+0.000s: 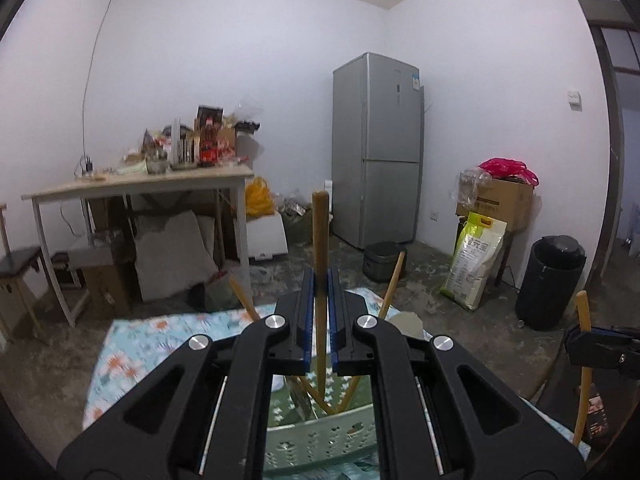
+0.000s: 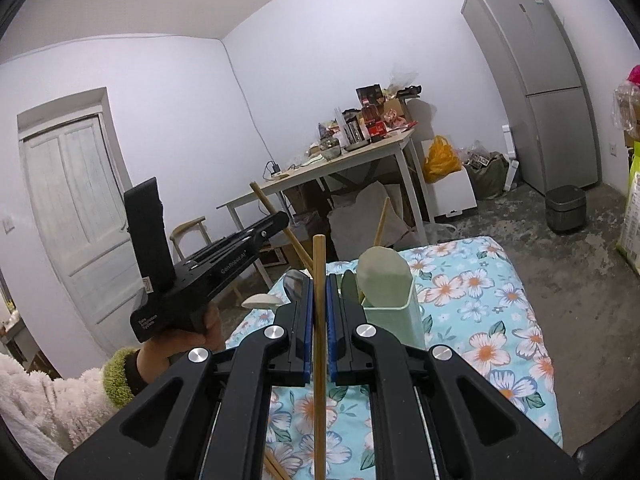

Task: Organize utensils
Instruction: 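Carry both held chopsticks up above the green holder with both tools, then drop the chopstick into the holder with the left tool while the right tool holds its chopstick up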

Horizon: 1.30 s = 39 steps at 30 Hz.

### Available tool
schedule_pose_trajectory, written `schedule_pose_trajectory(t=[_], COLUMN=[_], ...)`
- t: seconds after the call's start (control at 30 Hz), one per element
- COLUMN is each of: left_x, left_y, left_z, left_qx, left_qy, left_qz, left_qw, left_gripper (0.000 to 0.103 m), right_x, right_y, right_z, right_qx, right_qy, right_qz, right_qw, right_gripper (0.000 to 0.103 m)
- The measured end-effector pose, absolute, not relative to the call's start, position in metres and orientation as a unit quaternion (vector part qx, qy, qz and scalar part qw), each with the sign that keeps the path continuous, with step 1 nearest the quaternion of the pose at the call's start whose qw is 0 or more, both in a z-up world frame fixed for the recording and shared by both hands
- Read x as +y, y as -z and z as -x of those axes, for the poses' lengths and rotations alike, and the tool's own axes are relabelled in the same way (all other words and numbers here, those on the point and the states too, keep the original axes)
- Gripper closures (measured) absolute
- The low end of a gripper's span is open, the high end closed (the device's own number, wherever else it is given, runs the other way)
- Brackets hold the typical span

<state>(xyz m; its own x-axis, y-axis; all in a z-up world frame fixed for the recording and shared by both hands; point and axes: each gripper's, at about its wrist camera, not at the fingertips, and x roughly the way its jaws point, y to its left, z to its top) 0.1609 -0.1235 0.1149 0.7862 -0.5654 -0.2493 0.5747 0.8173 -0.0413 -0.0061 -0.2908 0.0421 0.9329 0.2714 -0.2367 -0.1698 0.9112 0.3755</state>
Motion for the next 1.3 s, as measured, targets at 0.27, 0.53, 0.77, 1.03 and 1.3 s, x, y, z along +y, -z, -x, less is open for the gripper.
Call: schedule_pose_trajectory(t=[0.27, 0.53, 0.77, 1.03, 1.3], left_x=[-0.094, -0.047, -0.007, 0.019, 0.022], left_y=[-0.127, -0.129, -0.084, -0.016, 0.004], left_z=[-0.148, -0.114, -0.091, -0.071, -0.067], left_qx=[0.121, 0.138, 0.214, 0.300, 0.312], left_qy=[0.304, 0.299, 0.293, 0.275, 0.278], left_qz=[0.031, 0.059, 0.067, 0.101, 0.103], left_qw=[0.944, 0.942, 0.929, 0.908, 0.903], left_gripper=[0.059, 0.033, 0.024, 0.019, 0.019], right_x=[-0.291, -0.286, -0.284, -0.270, -0.245], right_y=[-0.047, -0.073, -0.125, -0.172, -0.163], right_z=[0.006, -0.001, -0.025, -0.078, -0.136], right_qx=[0.141, 0.109, 0.029, -0.028, -0.016], right_qy=[-0.111, -0.121, -0.150, -0.150, -0.127], right_qz=[-0.178, -0.166, -0.153, -0.126, -0.078], right_qw=[0.968, 0.973, 0.976, 0.980, 0.989], right_gripper=[0.097, 0.097, 0.097, 0.097, 0.097])
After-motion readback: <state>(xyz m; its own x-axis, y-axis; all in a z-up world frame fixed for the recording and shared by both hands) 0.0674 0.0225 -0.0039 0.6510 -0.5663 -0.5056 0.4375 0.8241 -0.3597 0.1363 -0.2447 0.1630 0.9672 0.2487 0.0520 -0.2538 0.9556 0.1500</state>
